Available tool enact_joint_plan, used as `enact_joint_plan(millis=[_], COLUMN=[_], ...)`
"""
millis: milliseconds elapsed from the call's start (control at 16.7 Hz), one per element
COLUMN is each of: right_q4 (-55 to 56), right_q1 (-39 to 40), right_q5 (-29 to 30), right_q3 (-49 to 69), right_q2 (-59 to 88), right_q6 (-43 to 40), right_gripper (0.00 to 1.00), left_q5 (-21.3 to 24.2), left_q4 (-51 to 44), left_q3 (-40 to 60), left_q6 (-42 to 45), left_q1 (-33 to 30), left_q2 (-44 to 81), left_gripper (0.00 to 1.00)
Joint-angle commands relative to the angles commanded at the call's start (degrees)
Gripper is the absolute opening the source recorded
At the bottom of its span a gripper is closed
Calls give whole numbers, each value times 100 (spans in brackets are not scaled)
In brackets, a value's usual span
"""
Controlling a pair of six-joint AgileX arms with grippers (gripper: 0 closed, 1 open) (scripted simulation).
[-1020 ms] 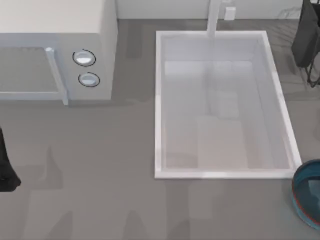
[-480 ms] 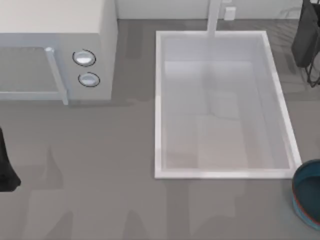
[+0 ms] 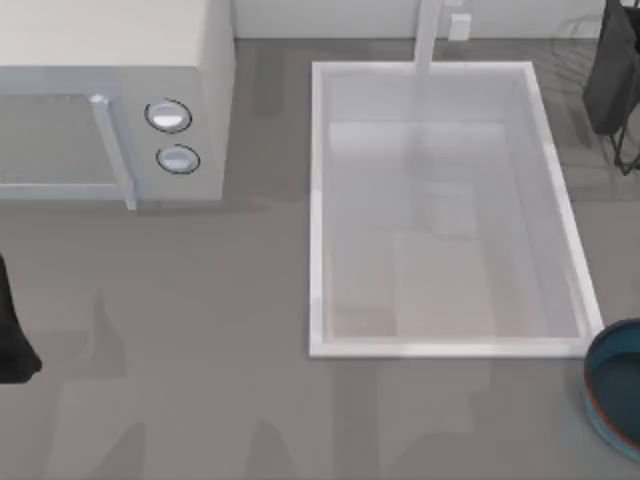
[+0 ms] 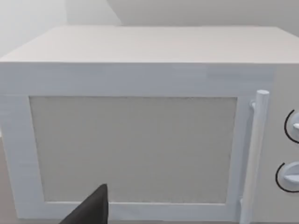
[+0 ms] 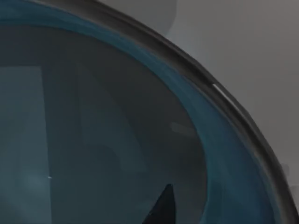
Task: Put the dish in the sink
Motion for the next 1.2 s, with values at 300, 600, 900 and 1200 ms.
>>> enact_joint_plan(millis=[300, 600, 900, 1200], right_q4=[0, 0, -13, -980], right_q1=[0, 0, 3, -22], right_q5=[0, 0, 2, -6], right_q3=[0, 0, 14, 830], right_q2=[0, 0, -12, -169], right_q6=[0, 0, 1, -12], right_gripper=[2, 0, 0, 0], left_q5=[0, 0, 0, 0], left_q4=[0, 0, 0, 0], left_q3=[0, 0, 0, 0], left_q6=[0, 0, 0, 0], left_q1=[0, 0, 0, 0], left_q2=[0, 0, 0, 0], left_gripper=[100, 100, 100, 100])
